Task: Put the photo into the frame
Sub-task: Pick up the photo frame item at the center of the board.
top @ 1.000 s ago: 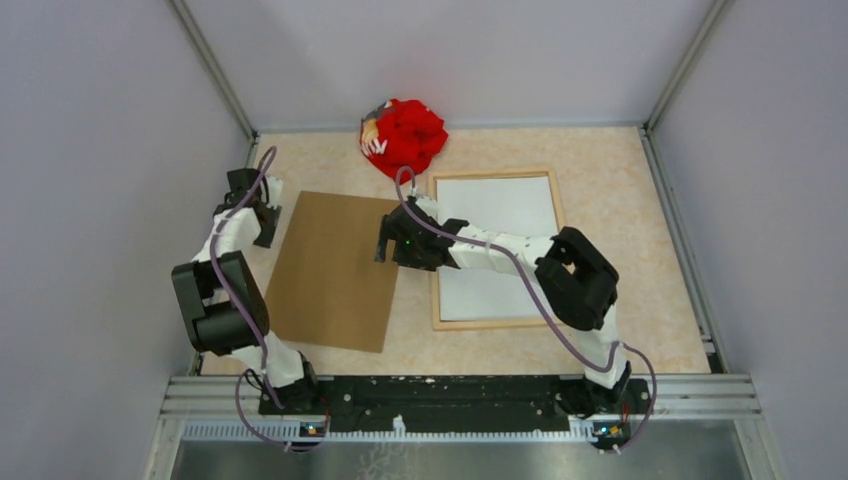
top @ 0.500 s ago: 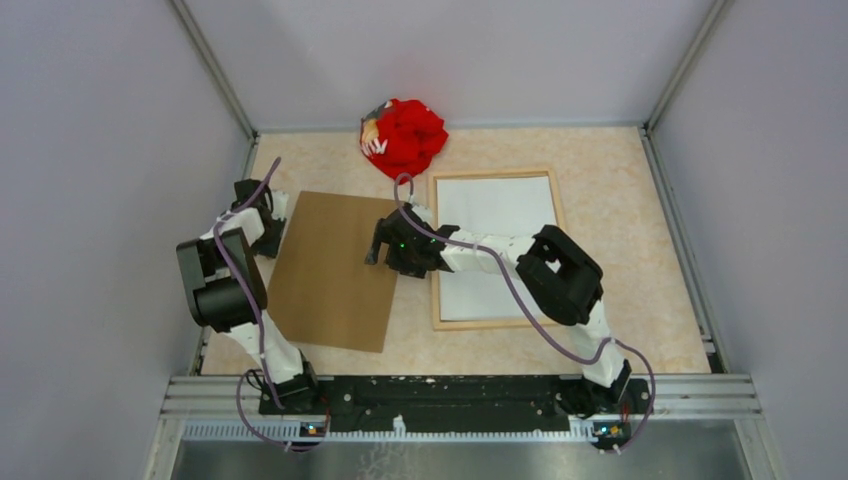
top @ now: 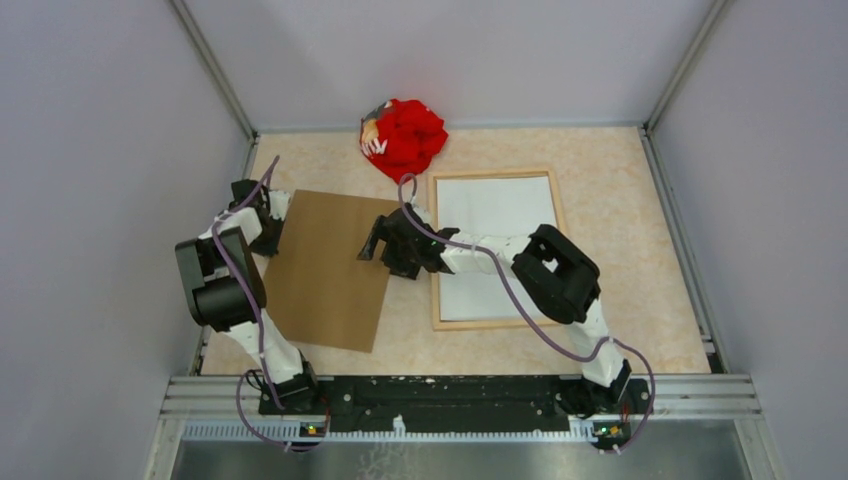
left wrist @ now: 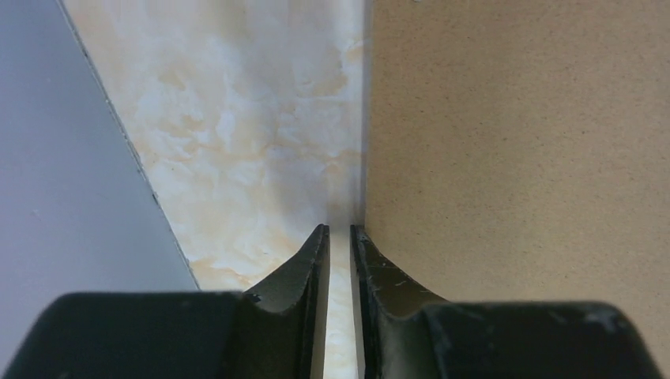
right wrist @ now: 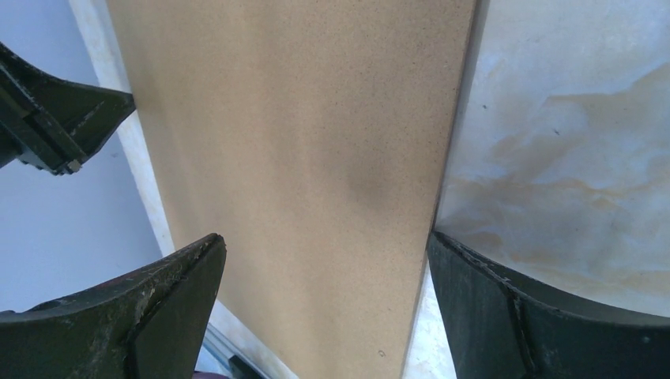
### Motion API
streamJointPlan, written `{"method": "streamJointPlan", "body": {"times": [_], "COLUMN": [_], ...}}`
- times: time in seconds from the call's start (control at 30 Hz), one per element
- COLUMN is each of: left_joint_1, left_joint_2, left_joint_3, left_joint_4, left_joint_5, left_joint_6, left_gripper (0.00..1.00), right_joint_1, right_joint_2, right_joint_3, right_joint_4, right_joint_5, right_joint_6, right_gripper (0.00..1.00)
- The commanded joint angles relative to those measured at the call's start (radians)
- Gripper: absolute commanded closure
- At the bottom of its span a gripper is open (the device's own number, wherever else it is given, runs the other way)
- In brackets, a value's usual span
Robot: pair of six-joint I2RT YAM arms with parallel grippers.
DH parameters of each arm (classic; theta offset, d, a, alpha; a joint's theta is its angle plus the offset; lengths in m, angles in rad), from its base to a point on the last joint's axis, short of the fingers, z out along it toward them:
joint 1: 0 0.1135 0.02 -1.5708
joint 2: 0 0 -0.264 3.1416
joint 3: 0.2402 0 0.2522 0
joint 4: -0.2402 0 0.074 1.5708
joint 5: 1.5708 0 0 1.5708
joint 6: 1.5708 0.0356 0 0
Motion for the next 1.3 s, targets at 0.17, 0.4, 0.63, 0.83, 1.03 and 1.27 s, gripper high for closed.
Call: {"method": "streamJointPlan", "body": {"times": [0.17, 0.4, 0.63, 0.83, 1.03, 1.27], "left_joint_1": [-0.007, -0.022, -0.041, -0.042, -0.041, -0.042], "left_joint_2": [0.11, 0.1, 0.1, 0.104, 0.094, 0.081], "left_joint_3": [-0.032, -0.011, -0.021, -0.032, -0.035, -0.018], "left_joint_4": [-0.146, -0.189, -0.19, -0.178, -0.169, -0.172], "left_joint_5": [0.267, 0.346, 0.348, 0.35, 0.342, 0.344], "left_joint_6": [0.048, 0.05, 0.056, 0.053, 0.049, 0.045], "left_gripper": [0.83, 0.81, 0.81, 0.81, 0.81, 0.79], "right_joint_1": [-0.034, -0.052, -0.056, -0.055, -0.054, -0.06], "right_joint_2": [-0.033, -0.147, -0.149, -0.092, -0.113, -0.212], "right_joint_3": [-0.028, -0.136, -0.169, -0.146, -0.142, -0.168], "right_joint_4": [0.221, 0.485, 0.872, 1.008, 0.862, 0.623], "right_joint_5": [-0.099, -0.161, -0.318, -0.411, -0.399, -0.344], "right_joint_6": [0.081, 0.134, 0.164, 0.218, 0.174, 0.063], "right_gripper": [0.01, 0.02, 0.05, 0.05, 0.06, 0.2]}}
